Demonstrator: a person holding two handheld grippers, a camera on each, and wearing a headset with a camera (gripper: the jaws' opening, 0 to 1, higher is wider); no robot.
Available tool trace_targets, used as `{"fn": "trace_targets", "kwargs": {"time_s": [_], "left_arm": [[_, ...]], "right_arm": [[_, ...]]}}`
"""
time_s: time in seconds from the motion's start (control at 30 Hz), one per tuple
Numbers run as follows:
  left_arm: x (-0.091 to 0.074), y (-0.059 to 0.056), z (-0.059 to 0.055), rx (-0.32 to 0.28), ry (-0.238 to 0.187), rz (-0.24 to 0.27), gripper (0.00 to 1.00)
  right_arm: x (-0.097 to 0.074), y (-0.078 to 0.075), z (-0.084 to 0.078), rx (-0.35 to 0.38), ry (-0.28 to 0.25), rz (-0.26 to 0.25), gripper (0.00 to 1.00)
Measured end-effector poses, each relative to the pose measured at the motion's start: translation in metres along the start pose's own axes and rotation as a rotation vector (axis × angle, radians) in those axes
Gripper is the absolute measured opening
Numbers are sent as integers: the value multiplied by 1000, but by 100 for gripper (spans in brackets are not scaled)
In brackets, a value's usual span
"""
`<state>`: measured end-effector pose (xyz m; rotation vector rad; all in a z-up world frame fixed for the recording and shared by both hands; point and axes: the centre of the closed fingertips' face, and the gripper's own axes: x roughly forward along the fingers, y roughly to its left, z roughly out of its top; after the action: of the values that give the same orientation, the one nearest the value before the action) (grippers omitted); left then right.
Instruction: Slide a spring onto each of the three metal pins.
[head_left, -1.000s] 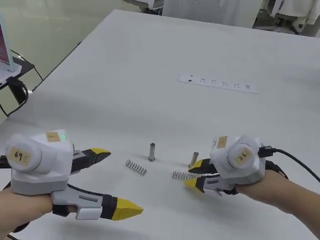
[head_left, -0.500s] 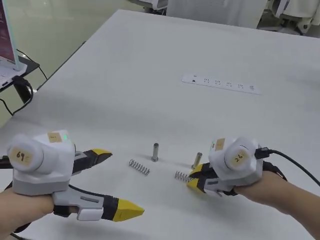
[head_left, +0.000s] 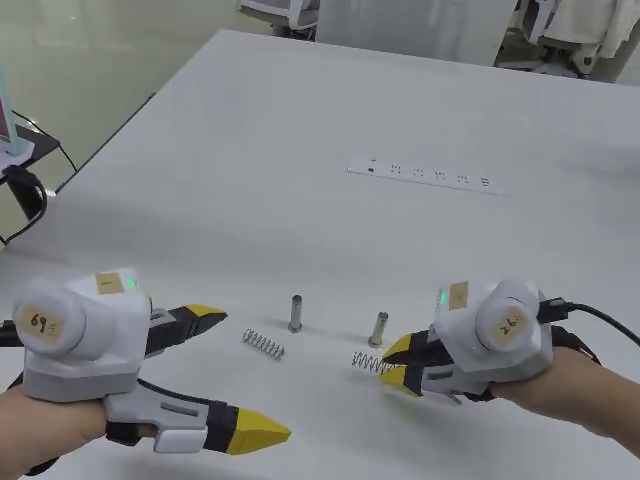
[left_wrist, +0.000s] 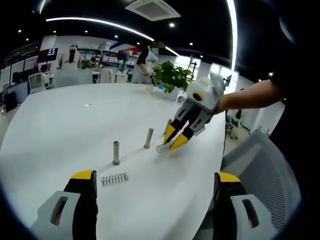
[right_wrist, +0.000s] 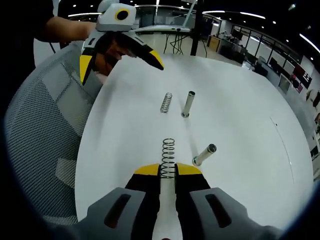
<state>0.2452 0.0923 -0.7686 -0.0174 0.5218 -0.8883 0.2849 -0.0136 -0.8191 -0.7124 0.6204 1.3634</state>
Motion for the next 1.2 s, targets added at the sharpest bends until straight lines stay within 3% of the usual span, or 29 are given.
{"fn": "trace_targets", "kwargs": {"time_s": [0.27,0.6,0.9,1.03,1.2], "left_arm": [[15,-17,8,40,12,-67,90],[42,-41,18,98,19,-162,82],[63,-54,26,134,11,-213,70],[74,-53,29,154,4,-198,68],[84,-63,39,138,-34,-236,51]], "right_arm": [[-24,6,7,-45,-20,26,8],[-40,24,11,-112,-14,55,8],[-45,32,16,-122,-28,63,8],[-46,35,17,-125,-36,64,8],[-48,36,19,-129,-44,62,8]]}}
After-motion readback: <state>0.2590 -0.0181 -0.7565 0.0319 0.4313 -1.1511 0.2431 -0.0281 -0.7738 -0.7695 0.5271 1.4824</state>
